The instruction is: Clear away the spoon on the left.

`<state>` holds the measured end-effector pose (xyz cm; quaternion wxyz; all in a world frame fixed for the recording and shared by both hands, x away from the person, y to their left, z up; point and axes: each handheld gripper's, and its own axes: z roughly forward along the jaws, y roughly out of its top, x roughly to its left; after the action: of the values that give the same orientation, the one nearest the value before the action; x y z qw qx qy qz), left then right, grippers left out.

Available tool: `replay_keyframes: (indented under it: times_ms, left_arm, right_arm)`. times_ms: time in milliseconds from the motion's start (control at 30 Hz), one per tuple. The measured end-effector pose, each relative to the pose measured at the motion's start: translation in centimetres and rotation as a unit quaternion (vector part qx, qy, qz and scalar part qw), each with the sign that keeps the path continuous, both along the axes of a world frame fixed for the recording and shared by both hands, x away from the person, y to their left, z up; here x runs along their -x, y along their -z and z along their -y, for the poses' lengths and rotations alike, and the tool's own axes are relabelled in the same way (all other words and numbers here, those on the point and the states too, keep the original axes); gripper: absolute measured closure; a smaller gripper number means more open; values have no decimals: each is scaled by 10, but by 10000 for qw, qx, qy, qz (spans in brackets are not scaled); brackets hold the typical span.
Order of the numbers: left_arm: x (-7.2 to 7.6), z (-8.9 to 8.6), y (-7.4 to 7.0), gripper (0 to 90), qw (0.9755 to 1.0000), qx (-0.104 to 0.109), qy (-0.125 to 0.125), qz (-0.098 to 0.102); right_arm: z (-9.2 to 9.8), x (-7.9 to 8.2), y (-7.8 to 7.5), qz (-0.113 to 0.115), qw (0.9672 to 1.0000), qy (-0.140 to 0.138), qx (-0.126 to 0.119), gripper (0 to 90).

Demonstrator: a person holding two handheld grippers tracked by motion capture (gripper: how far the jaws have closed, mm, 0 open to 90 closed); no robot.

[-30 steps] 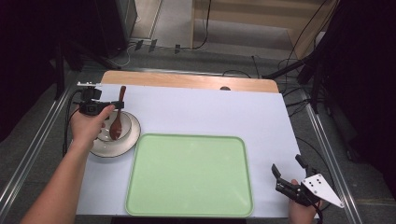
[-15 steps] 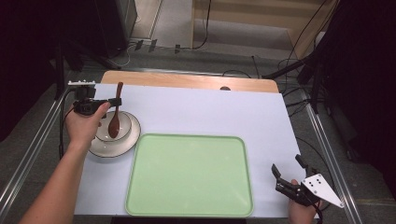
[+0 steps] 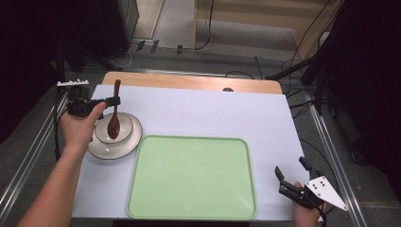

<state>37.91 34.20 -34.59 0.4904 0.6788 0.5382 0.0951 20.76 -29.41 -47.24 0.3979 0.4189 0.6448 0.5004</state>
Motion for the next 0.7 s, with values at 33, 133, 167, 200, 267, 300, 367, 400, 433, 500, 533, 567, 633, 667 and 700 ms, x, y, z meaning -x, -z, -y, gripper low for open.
replay_keyframes:
  times_ms: [33, 133, 167, 200, 267, 300, 367, 400, 433, 500, 533, 567, 633, 667, 700]
  left_arm:
    - [3, 1, -3, 858, 10000, 4, 37, 44]
    - [8, 4, -8, 858, 9999, 27, 103, 96]
    - [9, 4, -9, 858, 9999, 6, 126, 106]
    - [10, 5, -10, 858, 9998, 9, 134, 117]
    - [12, 5, -11, 858, 9997, 79, 188, 118]
    - [14, 5, -13, 858, 9996, 159, 214, 116]
    - [18, 6, -16, 858, 9993, 210, 259, 160]
    - [20, 8, -17, 858, 9992, 206, 277, 188]
    - [22, 9, -19, 858, 9990, 233, 321, 213]
    - [27, 12, -21, 858, 9988, 236, 351, 256]
    - [29, 13, -22, 858, 9986, 259, 370, 270]
    - [31, 15, -23, 858, 9985, 261, 402, 280]
    - [35, 17, -22, 858, 9983, 253, 430, 302]
    - [36, 18, -21, 858, 9983, 258, 436, 289]
    - [38, 19, -20, 858, 9980, 318, 467, 273]
  right_arm:
    - [0, 0, 0, -4, 10000, 3, -3, 132]
    - [0, 0, 0, -13, 10000, 0, 9, 132]
    - [-1, 0, 0, -12, 10000, 1, 7, 132]
    - [0, 0, 0, -9, 10000, -1, 3, 132]
    - [0, 0, 0, -5, 10000, -1, 0, 132]
    - [0, 0, 0, -8, 10000, -1, 3, 132]
    - [0, 0, 0, -11, 10000, -3, 4, 132]
    - [0, 0, 0, -12, 10000, -1, 6, 132]
    - [0, 0, 0, -11, 10000, 1, 6, 132]
    - [0, 0, 0, -3, 10000, 2, -1, 132]
    - [0, 0, 0, 1, 10000, -4, 1, 132]
    - [0, 0, 0, 2, 10000, -8, -1, 132]
    - [0, 0, 0, 5, 10000, -10, -2, 132]
    - [0, 0, 0, 3, 10000, -6, 2, 132]
    - [0, 0, 0, 3, 10000, -6, 2, 132]
